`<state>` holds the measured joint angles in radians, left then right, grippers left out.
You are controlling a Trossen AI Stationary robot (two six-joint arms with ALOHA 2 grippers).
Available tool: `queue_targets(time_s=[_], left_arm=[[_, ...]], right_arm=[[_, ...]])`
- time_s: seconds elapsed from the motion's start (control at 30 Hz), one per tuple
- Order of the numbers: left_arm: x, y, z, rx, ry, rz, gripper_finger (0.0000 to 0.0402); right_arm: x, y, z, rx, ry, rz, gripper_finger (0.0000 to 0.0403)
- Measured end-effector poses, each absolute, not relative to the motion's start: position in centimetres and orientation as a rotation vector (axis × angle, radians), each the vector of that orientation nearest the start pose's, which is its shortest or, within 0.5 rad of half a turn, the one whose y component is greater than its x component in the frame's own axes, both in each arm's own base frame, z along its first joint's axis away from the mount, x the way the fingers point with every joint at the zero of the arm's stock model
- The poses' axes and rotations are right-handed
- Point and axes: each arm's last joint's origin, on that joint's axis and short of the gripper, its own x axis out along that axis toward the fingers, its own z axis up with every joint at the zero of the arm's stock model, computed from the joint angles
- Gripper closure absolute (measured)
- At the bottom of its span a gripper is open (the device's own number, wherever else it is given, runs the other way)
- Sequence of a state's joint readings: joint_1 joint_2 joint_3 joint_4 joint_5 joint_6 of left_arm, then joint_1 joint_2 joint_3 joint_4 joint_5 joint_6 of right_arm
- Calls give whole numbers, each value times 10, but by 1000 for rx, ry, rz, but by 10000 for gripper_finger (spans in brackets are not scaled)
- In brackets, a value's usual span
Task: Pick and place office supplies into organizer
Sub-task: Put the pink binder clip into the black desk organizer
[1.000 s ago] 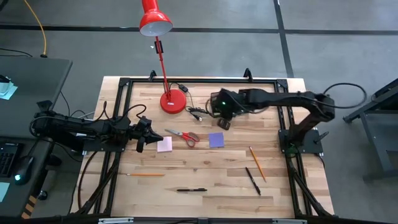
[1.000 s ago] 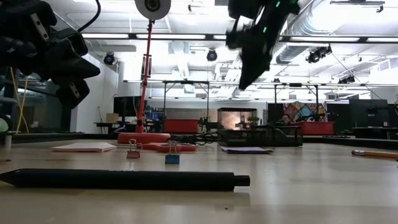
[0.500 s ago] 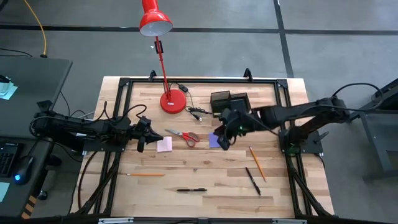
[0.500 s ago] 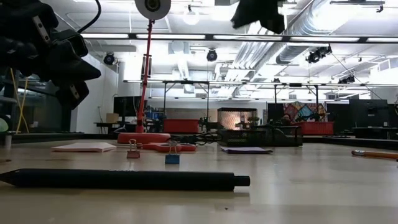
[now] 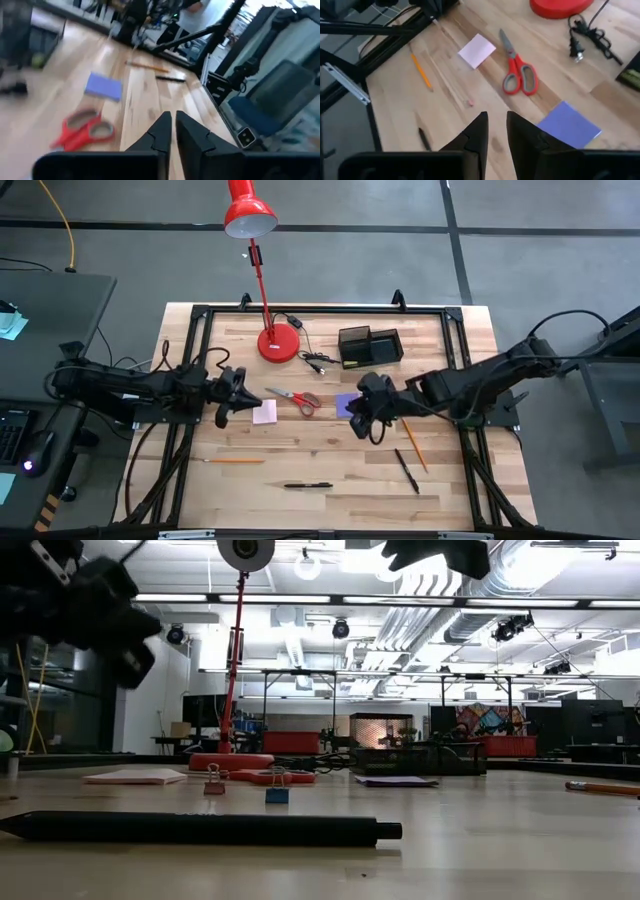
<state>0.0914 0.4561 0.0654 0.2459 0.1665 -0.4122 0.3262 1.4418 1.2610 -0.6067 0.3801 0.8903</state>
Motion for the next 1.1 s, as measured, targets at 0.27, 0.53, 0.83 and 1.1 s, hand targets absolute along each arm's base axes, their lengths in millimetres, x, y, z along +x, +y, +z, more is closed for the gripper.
queue_targets(time_s=[0.27,0.53,0.83,1.1], left_arm=[[130,7,183,-369,171,-39,275],[131,8,186,-385,145,-4,239],[131,9,186,-395,142,7,248],[131,9,186,-427,144,2,251]], right_arm=[[288,118,324,666,470,-374,324],[303,139,362,683,22,-283,320],[335,137,345,638,-61,-213,320],[281,126,314,720,-343,-182,320]])
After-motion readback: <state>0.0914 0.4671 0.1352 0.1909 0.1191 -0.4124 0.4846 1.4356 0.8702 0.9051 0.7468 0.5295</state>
